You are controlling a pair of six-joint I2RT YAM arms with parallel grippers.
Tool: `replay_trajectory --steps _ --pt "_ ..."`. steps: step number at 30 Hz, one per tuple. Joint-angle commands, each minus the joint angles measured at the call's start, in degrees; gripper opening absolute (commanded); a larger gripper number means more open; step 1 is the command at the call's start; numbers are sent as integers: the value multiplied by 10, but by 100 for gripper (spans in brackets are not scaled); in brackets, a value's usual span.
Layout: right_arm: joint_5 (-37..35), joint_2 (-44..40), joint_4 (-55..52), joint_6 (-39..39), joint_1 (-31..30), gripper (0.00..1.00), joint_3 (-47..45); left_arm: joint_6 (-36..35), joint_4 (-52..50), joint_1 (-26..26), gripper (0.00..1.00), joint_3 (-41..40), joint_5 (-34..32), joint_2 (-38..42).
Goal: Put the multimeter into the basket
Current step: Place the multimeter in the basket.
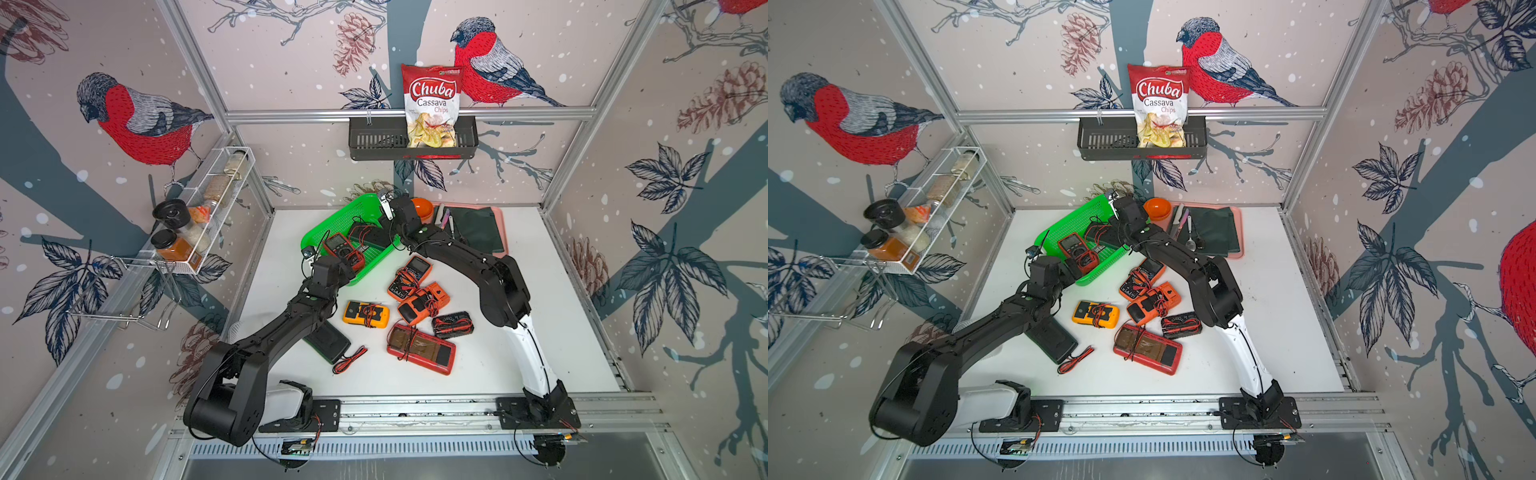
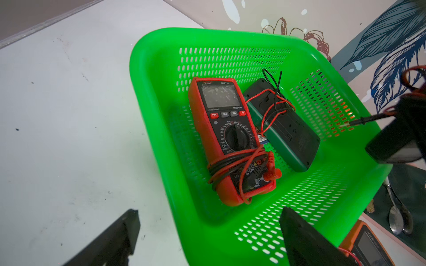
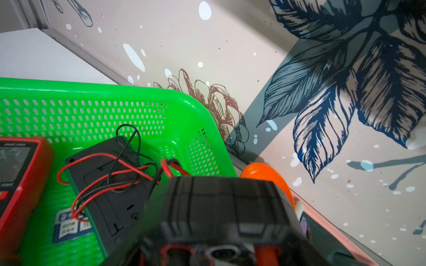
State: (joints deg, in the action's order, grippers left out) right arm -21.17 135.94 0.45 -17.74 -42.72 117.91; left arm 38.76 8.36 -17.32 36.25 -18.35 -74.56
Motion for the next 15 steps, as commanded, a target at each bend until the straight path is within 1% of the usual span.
replay_trajectory --steps 1,6,12,15 --pt "-21 31 84 -30 1 38 24 -3 12 3 98 5 4 -4" --pt "-34 83 113 -46 9 38 70 -1 15 3 98 2 10 -11" --pt "-41 126 152 -77 12 39 95 -2 18 2 98 2 13 -15" --pt "-33 151 143 -86 14 39 126 -1 19 3 98 3 16 -15"
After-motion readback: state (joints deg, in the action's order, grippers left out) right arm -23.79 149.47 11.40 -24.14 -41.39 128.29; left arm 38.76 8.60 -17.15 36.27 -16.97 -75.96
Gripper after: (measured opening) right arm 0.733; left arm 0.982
